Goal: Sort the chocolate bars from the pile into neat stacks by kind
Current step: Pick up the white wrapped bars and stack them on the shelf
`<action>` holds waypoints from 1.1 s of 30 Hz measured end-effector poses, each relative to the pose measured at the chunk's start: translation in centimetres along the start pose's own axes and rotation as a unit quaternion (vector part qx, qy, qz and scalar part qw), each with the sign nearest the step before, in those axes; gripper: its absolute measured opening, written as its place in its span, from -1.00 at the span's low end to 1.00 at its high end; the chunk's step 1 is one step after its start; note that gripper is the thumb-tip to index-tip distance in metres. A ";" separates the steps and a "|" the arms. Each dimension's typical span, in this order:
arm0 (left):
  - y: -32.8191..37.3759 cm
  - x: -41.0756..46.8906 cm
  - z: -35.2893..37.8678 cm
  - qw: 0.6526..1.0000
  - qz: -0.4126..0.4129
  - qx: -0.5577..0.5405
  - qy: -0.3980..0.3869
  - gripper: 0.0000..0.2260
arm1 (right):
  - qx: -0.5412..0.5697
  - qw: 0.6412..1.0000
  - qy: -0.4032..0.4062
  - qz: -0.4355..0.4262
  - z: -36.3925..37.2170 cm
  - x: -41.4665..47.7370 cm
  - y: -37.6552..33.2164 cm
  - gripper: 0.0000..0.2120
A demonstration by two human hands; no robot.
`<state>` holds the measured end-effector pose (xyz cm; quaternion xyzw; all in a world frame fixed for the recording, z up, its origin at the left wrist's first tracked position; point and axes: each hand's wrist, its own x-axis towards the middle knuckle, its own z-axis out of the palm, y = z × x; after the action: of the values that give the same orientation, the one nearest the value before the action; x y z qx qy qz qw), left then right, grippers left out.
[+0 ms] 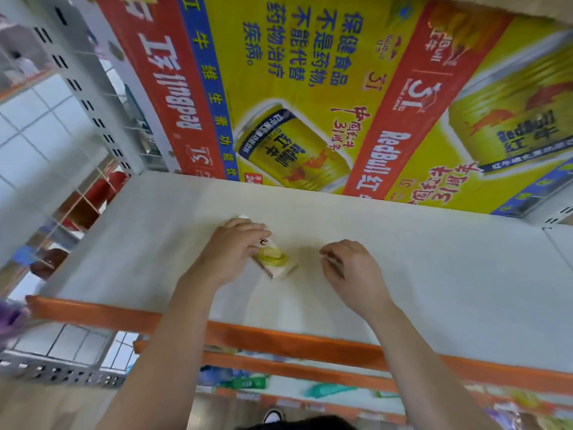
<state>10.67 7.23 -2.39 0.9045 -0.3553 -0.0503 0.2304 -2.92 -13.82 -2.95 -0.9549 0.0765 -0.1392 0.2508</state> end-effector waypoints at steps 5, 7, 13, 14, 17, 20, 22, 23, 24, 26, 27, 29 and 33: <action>-0.1 0.2 -1.8 0.997 -0.034 0.065 -0.009 -0.63 | -0.005 0.999 0.039 0.012 0.1 -0.5 0.1 -0.87; -0.2 0.1 -2.3 0.997 -0.056 0.061 0.004 -0.63 | -0.003 0.999 0.046 0.010 0.3 -0.8 0.1 -0.87; 0.7 -1.1 -1.5 0.982 -0.088 -0.167 0.003 -0.70 | 0.003 0.998 0.059 0.025 -0.4 -1.9 0.6 -0.86; 1.2 -1.1 -1.2 0.979 -0.092 -0.184 0.008 -0.73 | 0.005 0.998 0.061 0.032 -0.7 -2.3 0.8 -0.86; 3.4 -0.6 -0.4 0.976 -0.076 -0.202 0.027 -0.85 | 0.017 0.995 0.075 0.064 -2.2 -3.9 1.9 -0.86; 6.7 0.3 0.6 0.972 -0.029 -0.232 0.025 -0.92 | 0.025 0.990 0.098 0.102 -4.3 -5.9 3.7 -0.86; 9.2 1.1 1.5 0.973 0.000 -0.229 0.015 -0.93 | 0.032 0.984 0.115 0.130 -5.7 -7.4 5.3 -0.86; 10.6 1.5 2.1 0.973 0.012 -0.228 0.003 -0.93 | 0.038 0.981 0.125 0.142 -6.5 -8.3 6.1 -0.86; 12.2 1.9 2.7 0.972 0.023 -0.234 -0.016 -0.92 | 0.044 0.978 0.138 0.153 -7.4 -9.2 7.0 -0.86; 15.9 2.7 4.2 0.968 0.050 -0.238 -0.055 -0.87 | 0.056 0.970 0.166 0.166 -9.4 -11.0 8.7 -0.85; 17.8 3.1 5.1 0.968 0.070 -0.230 -0.069 -0.87 | 0.067 0.966 0.181 0.170 -10.5 -11.9 9.6 -0.84; 22.4 3.6 6.9 0.968 0.114 -0.203 -0.095 -0.89 | 0.101 0.958 0.202 0.177 -13.1 -13.8 11.5 -0.79; 33.0 3.8 11.3 0.959 0.161 -0.197 -0.127 -0.87 | 0.118 0.962 0.170 0.178 -19.4 -18.2 16.6 -0.78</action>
<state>-9.89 -20.76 2.77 0.7584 -0.5054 -0.1962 0.3618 -27.40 -33.09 0.76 -0.8519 0.2699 -0.2602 0.3657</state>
